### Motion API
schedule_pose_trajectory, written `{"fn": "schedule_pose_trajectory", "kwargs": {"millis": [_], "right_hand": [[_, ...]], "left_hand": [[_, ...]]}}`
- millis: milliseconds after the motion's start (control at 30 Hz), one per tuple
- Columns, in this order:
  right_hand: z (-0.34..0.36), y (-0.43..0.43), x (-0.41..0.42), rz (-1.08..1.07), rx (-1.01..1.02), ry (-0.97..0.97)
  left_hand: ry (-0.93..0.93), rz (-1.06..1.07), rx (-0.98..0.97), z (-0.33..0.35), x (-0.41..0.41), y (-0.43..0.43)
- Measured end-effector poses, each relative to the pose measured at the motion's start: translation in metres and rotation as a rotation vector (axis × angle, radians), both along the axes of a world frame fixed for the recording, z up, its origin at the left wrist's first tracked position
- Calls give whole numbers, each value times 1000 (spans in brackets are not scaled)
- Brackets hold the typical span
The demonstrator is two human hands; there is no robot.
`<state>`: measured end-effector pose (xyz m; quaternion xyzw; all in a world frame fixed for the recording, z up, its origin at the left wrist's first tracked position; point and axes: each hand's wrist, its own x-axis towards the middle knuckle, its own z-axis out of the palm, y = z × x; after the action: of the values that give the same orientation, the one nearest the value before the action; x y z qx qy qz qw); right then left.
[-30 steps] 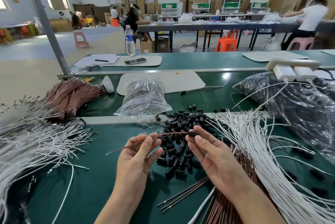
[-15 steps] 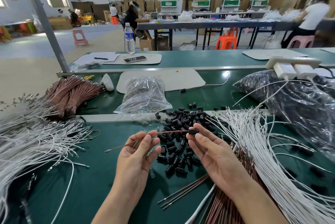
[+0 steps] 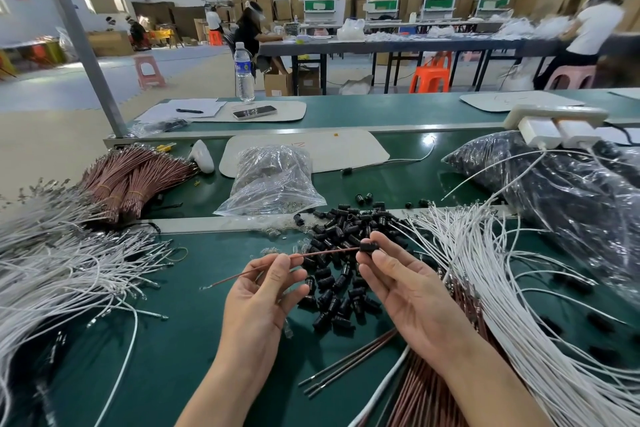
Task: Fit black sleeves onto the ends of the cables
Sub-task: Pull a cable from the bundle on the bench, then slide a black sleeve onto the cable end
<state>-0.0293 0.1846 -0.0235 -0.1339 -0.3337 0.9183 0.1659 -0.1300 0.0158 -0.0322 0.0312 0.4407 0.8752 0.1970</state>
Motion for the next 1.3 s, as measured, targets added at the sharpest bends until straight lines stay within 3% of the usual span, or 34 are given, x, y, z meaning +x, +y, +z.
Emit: {"fn": "schedule_pose_trajectory", "kwargs": {"millis": [400,567,733,1067,1200,1300], "right_hand": [[-2,-4,-1,20,17,-26],[-2,-8,-1,33,52,-25],[-3,-18,-4,62,231,-45],[-2,-2,0,-46,120,-12],[-2,-17,-3,40,228,-19],[1,-17,-3,51,185,17]], "left_hand": [[-8,-21,0,1,2,-1],[84,-90,-51,-2,9,2],[245,-217,-163,-5,23,7],[92,-94,-26,-1,12,-3],[250,-167,-178,-3,21,2],[408,-224,-292,-4,27,3]]}}
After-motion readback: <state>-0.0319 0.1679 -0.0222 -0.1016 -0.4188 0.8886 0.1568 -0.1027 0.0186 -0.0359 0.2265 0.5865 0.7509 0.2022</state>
